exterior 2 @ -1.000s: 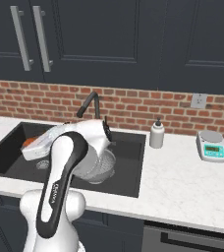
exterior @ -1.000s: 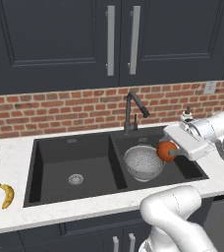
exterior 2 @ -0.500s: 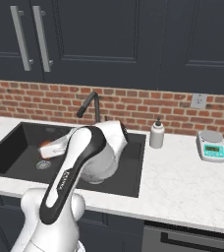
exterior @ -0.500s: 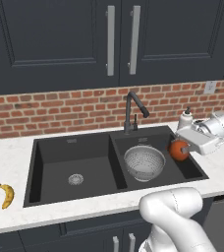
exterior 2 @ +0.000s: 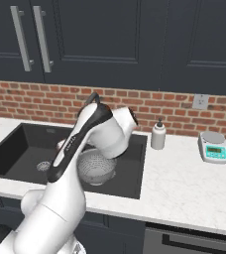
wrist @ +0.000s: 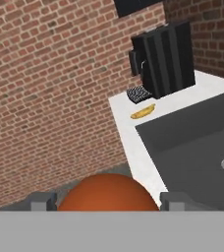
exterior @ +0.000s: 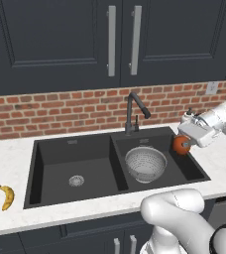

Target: Put the colander in the sink, put the banana, orange in the colander, and turn on the sink faucet and pour water over the colander.

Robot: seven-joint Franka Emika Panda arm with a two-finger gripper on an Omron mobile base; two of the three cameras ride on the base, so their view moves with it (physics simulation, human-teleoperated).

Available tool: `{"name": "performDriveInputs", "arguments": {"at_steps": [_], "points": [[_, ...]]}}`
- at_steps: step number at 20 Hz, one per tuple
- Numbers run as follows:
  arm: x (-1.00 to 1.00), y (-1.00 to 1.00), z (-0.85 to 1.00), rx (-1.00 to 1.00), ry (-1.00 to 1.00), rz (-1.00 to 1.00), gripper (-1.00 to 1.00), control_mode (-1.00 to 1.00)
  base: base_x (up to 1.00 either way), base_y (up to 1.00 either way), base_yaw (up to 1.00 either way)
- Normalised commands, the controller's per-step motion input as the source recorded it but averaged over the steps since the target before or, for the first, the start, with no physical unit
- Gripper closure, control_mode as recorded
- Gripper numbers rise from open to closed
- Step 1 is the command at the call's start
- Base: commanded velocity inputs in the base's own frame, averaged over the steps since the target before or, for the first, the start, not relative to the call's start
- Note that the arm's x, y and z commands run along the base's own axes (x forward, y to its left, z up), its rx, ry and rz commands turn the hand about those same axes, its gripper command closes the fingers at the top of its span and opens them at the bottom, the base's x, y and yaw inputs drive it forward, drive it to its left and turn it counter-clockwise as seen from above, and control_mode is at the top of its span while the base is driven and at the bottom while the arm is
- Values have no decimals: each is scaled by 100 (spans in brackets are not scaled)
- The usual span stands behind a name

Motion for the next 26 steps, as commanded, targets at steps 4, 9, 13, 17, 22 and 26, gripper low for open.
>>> {"name": "performDriveInputs", "arguments": {"at_steps": [4,9,13,17,22,26], "points": [[0,-44,-48,-9,-11,5,100,-100,0,0,0],[22,-7,-48,-11,-15,6,100,-100,0,0,0],[36,0,-44,-13,-16,2,100,-100,0,0,0],[23,-2,-35,-4,-18,0,100,-100,0,0,0],[23,-13,-33,0,-13,0,100,-100,0,0,0],[41,-15,-19,0,-2,0,100,-100,0,0,0]]}}
